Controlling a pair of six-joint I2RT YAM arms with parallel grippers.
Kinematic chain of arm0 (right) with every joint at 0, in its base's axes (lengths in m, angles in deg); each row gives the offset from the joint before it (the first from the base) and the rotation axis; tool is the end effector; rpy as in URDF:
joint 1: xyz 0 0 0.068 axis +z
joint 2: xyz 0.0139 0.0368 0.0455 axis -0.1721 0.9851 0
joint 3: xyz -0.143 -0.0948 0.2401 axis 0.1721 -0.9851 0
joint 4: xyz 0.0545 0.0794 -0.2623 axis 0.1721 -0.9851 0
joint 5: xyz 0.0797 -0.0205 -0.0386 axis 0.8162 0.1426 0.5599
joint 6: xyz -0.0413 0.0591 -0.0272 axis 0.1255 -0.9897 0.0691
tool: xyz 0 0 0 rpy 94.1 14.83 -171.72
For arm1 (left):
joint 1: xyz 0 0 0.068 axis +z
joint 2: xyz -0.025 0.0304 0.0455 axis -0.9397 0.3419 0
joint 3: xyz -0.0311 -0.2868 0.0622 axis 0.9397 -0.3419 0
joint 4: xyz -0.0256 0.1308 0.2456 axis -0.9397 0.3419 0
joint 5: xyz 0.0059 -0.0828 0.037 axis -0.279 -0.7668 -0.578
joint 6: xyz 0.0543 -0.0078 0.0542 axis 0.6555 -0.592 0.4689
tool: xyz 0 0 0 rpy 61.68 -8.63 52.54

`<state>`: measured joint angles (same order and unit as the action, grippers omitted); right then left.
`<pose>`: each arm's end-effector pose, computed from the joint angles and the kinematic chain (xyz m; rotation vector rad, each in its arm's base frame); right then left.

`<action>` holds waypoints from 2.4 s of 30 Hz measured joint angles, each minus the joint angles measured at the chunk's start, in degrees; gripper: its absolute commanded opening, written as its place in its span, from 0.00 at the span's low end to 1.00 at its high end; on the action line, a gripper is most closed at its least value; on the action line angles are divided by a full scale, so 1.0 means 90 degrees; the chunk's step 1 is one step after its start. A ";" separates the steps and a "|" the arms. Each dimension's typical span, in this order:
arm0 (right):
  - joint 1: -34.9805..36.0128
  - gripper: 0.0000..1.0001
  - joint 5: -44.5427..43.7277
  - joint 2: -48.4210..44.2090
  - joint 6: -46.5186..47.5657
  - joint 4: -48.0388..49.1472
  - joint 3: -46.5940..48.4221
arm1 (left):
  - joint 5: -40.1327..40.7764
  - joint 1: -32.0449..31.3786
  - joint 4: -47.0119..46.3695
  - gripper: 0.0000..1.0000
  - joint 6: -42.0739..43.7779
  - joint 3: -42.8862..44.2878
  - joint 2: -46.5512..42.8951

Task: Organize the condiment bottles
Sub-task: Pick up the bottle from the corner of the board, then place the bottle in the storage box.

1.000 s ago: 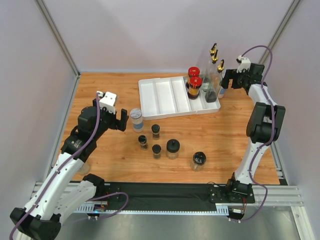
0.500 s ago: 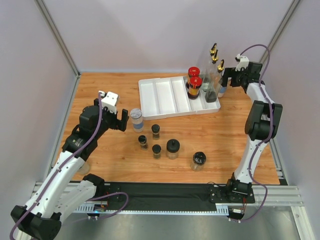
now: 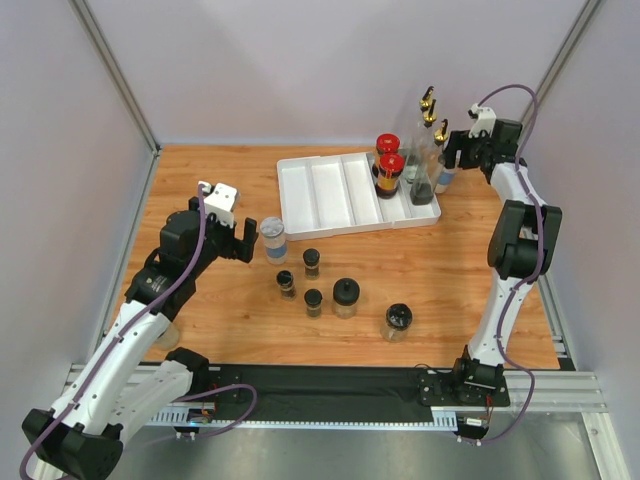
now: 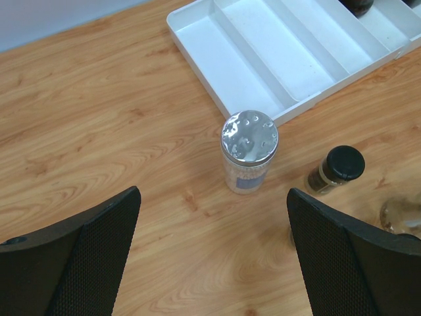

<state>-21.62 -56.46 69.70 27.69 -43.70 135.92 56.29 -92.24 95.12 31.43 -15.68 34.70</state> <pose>0.5621 -0.0843 0.2277 -0.2261 2.0793 0.3281 0.2025 -0.0811 0.3446 0.3618 1.8958 -0.2331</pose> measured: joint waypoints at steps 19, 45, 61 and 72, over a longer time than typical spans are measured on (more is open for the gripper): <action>-0.0104 0.08 -0.0328 -0.0549 0.0095 0.0204 -0.0702 | 0.0017 0.0000 0.0005 1.00 0.0002 0.0000 0.0029; -0.0627 0.05 0.0272 -0.5277 0.1545 -0.1523 -0.4369 | -0.0005 0.0000 0.0007 1.00 -0.0002 0.0000 -0.0236; 0.0748 0.06 0.0799 -0.6761 0.1933 -0.3177 -0.4473 | -0.0005 0.0000 0.0007 1.00 -0.0002 0.0000 -0.0277; 0.2305 0.05 0.0573 -0.6324 0.1936 -0.3417 -0.3713 | 0.0005 0.0000 0.0007 1.00 -0.0002 0.0000 -0.0277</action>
<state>-0.87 -51.30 12.78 45.11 -74.46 102.50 56.33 -92.24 95.18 31.41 -15.68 32.21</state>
